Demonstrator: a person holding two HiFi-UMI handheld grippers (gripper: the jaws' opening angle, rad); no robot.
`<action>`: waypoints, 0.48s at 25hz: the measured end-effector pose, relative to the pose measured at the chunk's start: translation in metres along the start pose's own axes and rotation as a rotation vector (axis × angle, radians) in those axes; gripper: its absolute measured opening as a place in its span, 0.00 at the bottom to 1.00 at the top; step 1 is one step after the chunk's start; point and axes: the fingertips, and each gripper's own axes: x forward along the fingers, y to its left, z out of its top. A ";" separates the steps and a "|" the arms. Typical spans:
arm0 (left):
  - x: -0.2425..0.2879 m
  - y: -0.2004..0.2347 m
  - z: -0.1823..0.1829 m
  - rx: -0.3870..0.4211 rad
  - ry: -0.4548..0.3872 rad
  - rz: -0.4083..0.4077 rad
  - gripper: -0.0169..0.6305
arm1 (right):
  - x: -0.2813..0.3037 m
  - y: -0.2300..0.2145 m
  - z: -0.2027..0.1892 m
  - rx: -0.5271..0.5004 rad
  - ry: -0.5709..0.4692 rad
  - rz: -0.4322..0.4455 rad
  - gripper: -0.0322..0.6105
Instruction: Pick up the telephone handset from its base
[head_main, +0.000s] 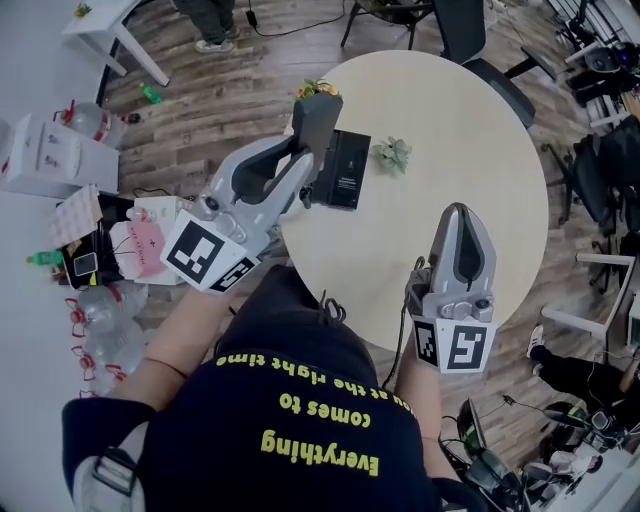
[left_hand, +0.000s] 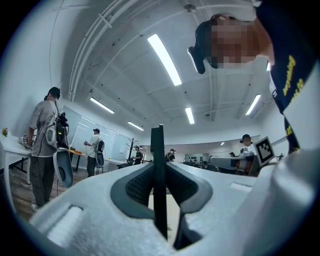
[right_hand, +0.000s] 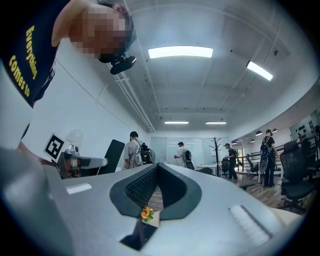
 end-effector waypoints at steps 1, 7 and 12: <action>-0.001 0.000 0.000 -0.001 0.002 0.002 0.14 | 0.000 0.001 -0.001 0.001 0.003 0.003 0.07; -0.008 0.008 -0.001 -0.015 0.009 0.027 0.14 | 0.002 0.010 -0.003 0.005 0.011 0.016 0.07; -0.009 0.010 -0.002 -0.019 0.009 0.039 0.14 | 0.003 0.010 -0.008 0.012 0.014 0.019 0.07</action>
